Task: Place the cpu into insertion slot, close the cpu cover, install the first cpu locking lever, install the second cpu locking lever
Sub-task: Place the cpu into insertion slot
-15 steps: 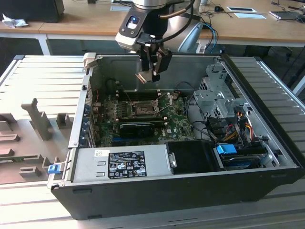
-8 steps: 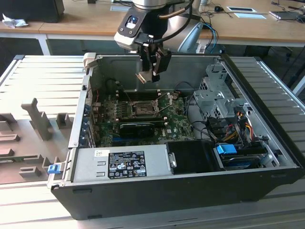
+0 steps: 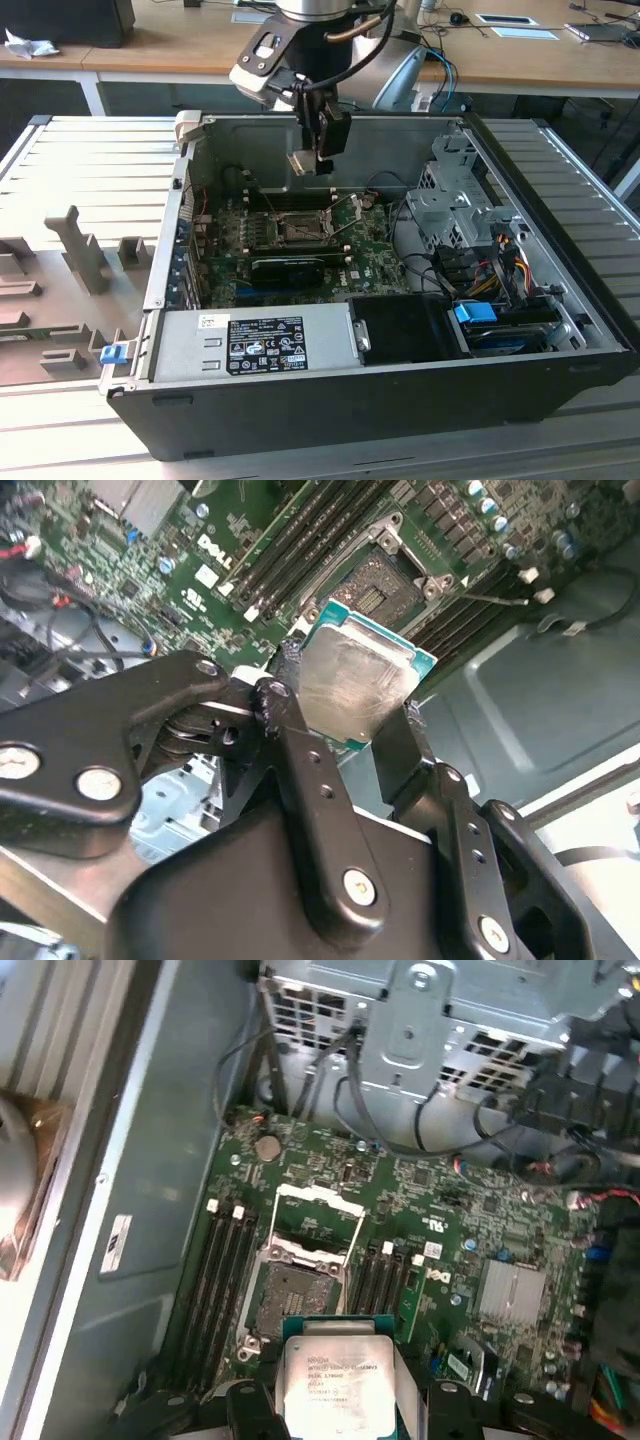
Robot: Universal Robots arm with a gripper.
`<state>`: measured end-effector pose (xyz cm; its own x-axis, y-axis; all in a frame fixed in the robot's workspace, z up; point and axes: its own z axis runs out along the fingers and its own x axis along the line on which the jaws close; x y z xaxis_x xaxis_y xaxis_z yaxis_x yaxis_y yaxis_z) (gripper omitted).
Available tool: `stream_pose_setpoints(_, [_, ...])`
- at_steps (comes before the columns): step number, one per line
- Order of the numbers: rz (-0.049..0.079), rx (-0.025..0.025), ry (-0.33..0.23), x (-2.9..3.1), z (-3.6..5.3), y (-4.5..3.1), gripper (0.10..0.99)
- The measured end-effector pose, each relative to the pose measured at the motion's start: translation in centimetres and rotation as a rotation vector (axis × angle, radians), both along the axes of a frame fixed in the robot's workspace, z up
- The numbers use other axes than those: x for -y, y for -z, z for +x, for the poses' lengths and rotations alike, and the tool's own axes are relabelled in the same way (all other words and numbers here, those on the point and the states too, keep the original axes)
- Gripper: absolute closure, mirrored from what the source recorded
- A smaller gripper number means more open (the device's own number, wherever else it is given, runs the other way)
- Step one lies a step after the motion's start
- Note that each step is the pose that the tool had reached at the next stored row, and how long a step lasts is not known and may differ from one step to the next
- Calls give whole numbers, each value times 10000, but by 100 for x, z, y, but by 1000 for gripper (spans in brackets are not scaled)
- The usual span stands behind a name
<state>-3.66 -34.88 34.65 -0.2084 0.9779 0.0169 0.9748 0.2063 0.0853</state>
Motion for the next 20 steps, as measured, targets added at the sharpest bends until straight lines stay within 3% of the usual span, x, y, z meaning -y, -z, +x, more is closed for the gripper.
stream_pose_setpoints(5, [-1, -1, 1215, -1, 0, 29, 557])
stream_pose_setpoints(15, [14, -1, 1259, -2, 0, 97, 557])
stream_pose_setpoints(20, [14, 13, 1259, -2, 0, 208, 557])
